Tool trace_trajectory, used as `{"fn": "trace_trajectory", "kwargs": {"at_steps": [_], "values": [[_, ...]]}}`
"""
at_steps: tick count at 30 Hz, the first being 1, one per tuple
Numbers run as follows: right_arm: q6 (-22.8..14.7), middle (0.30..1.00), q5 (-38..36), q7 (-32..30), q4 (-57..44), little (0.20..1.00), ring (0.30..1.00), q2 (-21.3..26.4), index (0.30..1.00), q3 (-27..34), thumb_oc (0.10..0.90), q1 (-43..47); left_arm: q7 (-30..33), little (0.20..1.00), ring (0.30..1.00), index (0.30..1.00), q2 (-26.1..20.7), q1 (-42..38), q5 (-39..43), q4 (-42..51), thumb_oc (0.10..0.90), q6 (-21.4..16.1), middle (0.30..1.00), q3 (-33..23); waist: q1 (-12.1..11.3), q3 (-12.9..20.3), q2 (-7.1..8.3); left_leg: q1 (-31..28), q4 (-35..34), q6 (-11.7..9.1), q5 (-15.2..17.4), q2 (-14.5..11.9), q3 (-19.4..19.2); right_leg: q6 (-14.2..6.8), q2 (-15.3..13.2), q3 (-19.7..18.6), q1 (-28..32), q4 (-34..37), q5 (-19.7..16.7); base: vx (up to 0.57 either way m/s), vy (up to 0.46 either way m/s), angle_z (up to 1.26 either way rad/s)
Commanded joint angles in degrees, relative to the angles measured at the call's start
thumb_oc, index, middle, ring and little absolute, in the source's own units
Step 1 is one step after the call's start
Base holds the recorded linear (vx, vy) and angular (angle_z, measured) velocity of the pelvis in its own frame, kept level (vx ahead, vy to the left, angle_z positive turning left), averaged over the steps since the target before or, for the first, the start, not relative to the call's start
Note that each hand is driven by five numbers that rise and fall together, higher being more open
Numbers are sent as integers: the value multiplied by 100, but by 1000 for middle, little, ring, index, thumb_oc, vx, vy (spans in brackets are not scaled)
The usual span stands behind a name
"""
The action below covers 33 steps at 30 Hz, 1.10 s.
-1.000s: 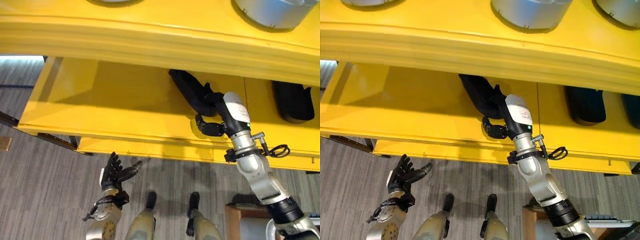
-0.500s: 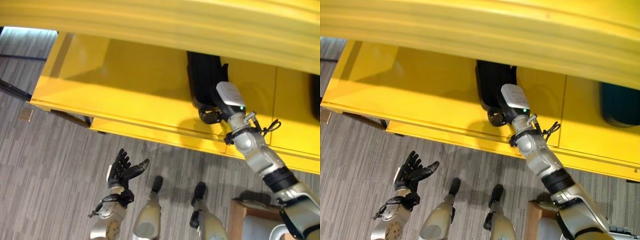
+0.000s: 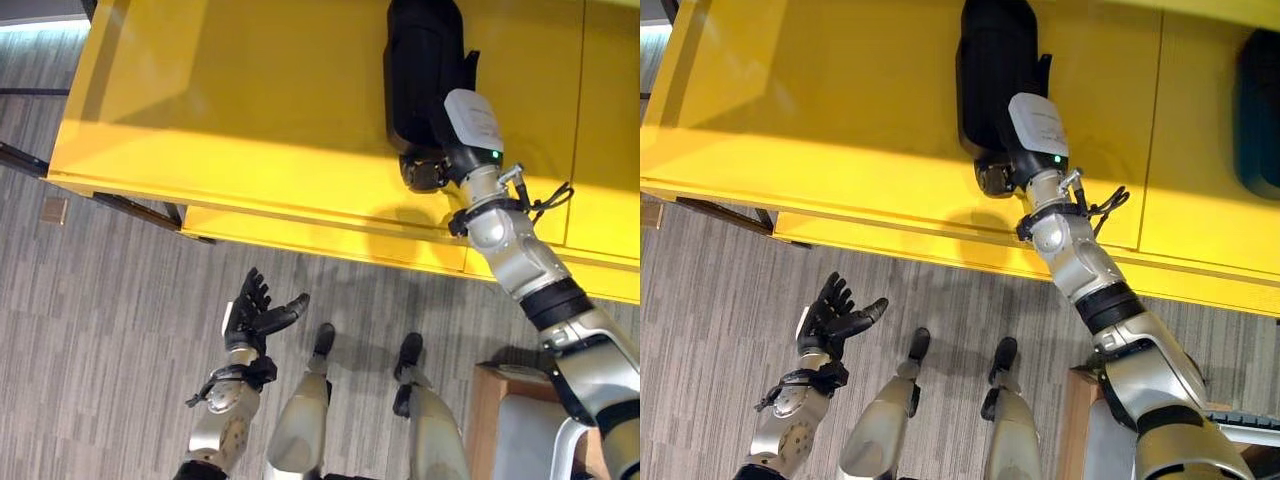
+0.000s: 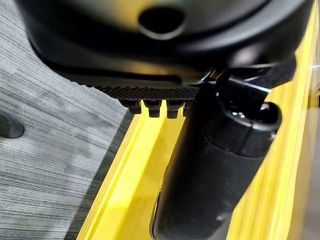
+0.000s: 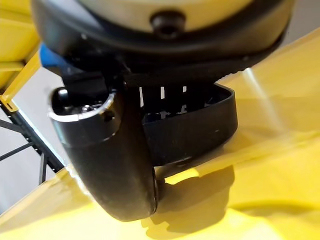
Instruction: Move parts from the plastic box to the shelf.
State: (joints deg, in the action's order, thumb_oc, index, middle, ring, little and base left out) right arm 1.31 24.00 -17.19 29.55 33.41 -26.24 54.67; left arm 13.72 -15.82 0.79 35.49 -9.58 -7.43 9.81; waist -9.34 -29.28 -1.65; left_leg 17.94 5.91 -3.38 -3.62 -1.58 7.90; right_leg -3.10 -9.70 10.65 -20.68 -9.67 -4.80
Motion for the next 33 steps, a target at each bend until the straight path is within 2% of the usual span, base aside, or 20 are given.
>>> {"fn": "trace_trajectory", "kwargs": {"at_steps": [1, 14, 21, 33], "values": [[482, 300, -117, -267, 425, 300, 300, 332, 300, -86, 400, 424, 159, 1000, 1000, 1000, -290, 218, 9, 742, 900, -510, 1000, -82, 80, 24, 152, 72, 543, 36, 400, -220, -304, -265, -551, -169, 407, 51, -71, -33, 25, 4], [536, 300, -16, -164, 414, 300, 300, 606, 300, -101, 400, 307, 227, 1000, 1000, 1000, -282, 86, -38, 750, 900, -518, 1000, -104, 257, -51, 208, 501, 1498, 37, 875, -204, -353, -181, -525, -412, -203, -920, 315, -25, 2, -2], [547, 300, 94, -95, 649, 300, 300, 781, 300, -268, 400, 372, 214, 1000, 1000, 1000, -301, 118, -12, 748, 900, -530, 1000, -89, 288, -51, 242, 465, 1459, 0, 865, -292, -410, -174, -456, -427, -245, -921, 325, 1, -7, -3], [592, 300, 31, -187, 834, 300, 300, 916, 300, -84, 400, 185, 267, 1000, 1000, 1000, -255, 73, -13, 719, 900, -522, 1000, -125, 389, -51, 274, 267, 1265, -4, 847, -323, -448, -173, -403, -439, -190, -892, 334, 9, -7, -2]]}}
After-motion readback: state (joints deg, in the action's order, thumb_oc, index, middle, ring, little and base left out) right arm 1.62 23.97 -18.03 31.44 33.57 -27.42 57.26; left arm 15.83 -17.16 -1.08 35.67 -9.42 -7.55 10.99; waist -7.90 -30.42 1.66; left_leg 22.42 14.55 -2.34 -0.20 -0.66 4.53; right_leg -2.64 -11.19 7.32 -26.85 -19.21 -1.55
